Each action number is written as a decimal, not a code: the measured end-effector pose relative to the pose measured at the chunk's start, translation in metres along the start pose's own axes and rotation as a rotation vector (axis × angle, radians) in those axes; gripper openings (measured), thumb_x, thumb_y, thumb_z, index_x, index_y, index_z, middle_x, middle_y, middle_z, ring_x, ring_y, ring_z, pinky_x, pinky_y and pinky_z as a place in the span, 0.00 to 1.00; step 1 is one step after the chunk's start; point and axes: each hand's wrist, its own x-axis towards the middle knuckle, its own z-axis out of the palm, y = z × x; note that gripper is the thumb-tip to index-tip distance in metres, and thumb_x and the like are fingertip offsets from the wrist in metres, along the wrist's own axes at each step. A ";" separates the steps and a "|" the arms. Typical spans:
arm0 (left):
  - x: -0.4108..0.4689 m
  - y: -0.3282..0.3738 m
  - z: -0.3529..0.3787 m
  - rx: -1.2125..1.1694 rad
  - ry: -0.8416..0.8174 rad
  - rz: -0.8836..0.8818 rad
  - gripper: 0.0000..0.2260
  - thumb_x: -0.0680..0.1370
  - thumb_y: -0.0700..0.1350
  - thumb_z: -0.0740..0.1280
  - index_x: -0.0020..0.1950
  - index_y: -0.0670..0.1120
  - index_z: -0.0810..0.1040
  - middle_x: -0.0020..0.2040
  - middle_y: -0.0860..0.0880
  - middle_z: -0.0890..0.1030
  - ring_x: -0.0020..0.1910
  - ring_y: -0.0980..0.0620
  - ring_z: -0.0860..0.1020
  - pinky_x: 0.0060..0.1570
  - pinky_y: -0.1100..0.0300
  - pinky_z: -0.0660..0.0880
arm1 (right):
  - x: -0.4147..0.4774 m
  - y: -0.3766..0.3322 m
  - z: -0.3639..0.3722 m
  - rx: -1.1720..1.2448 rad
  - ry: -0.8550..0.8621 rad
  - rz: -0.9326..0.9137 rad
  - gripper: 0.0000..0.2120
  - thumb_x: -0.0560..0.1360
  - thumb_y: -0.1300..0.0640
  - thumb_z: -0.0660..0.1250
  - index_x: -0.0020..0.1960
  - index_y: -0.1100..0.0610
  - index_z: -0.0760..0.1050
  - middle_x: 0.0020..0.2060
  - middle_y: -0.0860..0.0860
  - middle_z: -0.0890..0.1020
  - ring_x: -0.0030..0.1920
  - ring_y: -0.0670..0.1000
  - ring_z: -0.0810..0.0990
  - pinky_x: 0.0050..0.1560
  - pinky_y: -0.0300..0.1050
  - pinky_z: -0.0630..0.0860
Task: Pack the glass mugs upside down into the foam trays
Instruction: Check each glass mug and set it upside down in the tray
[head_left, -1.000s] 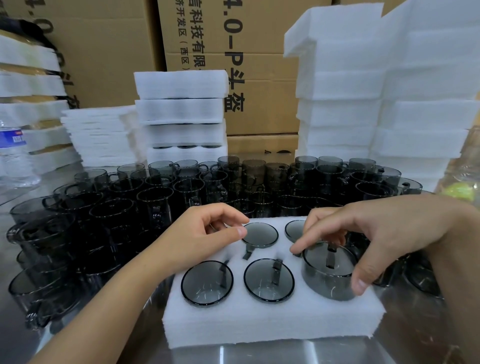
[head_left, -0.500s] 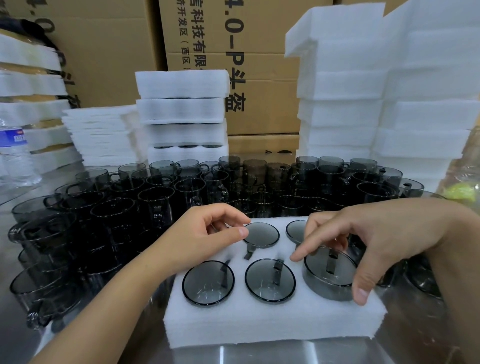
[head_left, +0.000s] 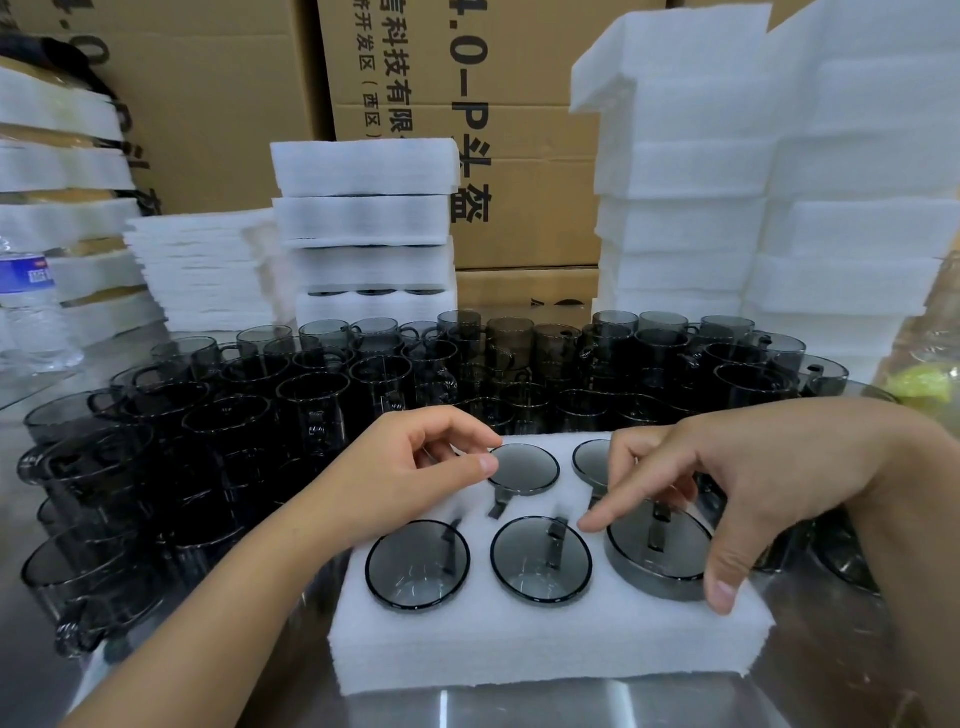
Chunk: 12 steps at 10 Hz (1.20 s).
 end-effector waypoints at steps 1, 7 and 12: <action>0.001 -0.001 0.000 0.007 -0.007 0.008 0.10 0.67 0.59 0.70 0.47 0.60 0.82 0.45 0.57 0.84 0.40 0.57 0.78 0.40 0.69 0.73 | -0.024 0.009 -0.013 -0.130 -0.067 -0.041 0.21 0.66 0.38 0.71 0.57 0.40 0.75 0.34 0.41 0.74 0.32 0.41 0.71 0.35 0.35 0.70; 0.001 0.000 0.000 0.028 -0.002 0.028 0.05 0.76 0.43 0.70 0.49 0.52 0.83 0.44 0.54 0.84 0.41 0.53 0.79 0.41 0.70 0.73 | 0.027 -0.018 0.029 0.048 0.398 0.047 0.45 0.61 0.26 0.33 0.76 0.40 0.46 0.75 0.40 0.48 0.74 0.41 0.41 0.74 0.49 0.42; 0.001 -0.003 0.000 0.043 0.006 0.057 0.06 0.73 0.50 0.70 0.48 0.59 0.82 0.46 0.56 0.84 0.44 0.52 0.79 0.41 0.71 0.72 | 0.029 -0.016 0.040 -0.013 0.478 0.001 0.38 0.67 0.28 0.35 0.72 0.40 0.59 0.68 0.40 0.62 0.67 0.37 0.50 0.72 0.44 0.44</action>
